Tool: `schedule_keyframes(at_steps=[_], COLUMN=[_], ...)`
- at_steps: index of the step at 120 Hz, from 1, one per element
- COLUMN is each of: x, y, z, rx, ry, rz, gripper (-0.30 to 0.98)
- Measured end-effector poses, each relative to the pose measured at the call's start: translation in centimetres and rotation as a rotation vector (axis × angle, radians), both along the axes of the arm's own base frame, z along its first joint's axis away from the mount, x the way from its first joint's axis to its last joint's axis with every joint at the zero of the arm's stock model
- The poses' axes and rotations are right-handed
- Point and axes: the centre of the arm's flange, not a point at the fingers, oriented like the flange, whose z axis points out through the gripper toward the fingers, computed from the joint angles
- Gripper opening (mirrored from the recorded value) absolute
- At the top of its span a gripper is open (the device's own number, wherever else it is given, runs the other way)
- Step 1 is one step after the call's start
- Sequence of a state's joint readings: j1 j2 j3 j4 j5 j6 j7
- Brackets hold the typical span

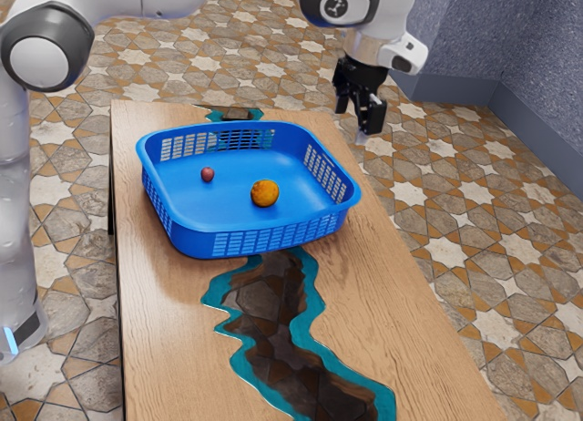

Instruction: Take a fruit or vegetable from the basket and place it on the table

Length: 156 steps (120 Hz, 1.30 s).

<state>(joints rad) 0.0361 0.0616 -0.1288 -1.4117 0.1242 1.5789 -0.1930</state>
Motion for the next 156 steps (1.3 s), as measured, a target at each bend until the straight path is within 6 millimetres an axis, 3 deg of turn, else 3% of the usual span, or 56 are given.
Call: schedule_keyframes(at_steps=[33, 48, 61, 67, 78, 86, 116, 142, 156], x=[-0.3, -0.9, -3.8, -4.9, -6.7, -7.3, -8.3, -8.7, -9.2], y=[0.4, 0.4, 0.9, 2.0, 6.7, 8.5, 11.5, 12.1, 14.0], z=[-0.9, -5.2, -8.9, -9.5, -10.4, -11.2, -15.0, -18.9, -19.5], rx=[-0.055, -0.058, -0.052, -0.053, -0.062, -0.066, -0.072, -0.075, -0.079], ry=[0.061, 0.153, 0.201, 0.199, 0.189, 0.189, 0.188, 0.179, 0.16], rz=[-0.016, -0.071, -0.119, -0.128, -0.087, -0.083, -0.125, -0.174, -0.166], gripper=[0.68, 0.68, 0.68, 0.68, 0.68, 0.68, 0.68, 0.68, 0.68])
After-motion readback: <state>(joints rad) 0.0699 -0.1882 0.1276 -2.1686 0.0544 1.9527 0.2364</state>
